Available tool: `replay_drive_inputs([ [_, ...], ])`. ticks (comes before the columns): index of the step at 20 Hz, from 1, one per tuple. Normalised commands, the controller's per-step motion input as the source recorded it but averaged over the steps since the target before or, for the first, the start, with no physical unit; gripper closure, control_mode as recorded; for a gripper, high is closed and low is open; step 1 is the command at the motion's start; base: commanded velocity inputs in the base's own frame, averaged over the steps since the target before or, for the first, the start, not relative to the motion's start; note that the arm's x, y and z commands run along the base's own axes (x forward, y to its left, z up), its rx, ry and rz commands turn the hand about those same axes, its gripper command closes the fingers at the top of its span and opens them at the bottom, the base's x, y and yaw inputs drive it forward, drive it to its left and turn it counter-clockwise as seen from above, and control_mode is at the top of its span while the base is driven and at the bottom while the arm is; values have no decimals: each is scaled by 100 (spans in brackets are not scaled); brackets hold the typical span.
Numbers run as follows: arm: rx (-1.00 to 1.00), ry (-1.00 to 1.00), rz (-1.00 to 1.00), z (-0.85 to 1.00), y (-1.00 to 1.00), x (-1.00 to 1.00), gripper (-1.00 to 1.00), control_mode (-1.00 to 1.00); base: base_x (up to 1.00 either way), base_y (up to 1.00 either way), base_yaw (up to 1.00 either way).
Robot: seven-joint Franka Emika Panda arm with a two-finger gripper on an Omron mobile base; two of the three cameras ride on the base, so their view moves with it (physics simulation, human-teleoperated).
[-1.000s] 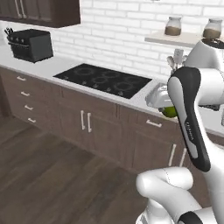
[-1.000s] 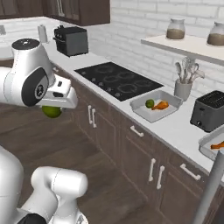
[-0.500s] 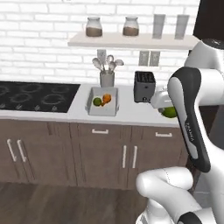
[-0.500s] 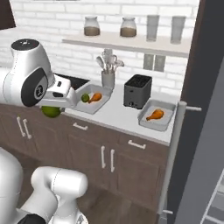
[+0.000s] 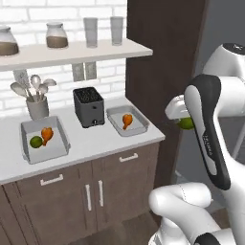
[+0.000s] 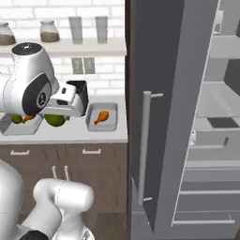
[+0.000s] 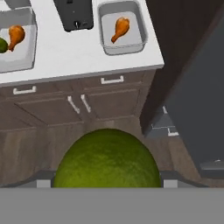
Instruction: Place one lime and one chicken drumstick in each tupperware on the nearby counter, to pack two identical lunches.
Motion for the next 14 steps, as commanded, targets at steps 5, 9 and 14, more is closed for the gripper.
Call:
replay_drive_inputs([
  [5,0,0,0,0,0,0,100,100,95,60,-54],
  [9,-1,0,-10,-34,24,31,100,-100,36,35,-16],
  [14,-1,0,-8,-99,31,87,100,-100,0,0,0],
])
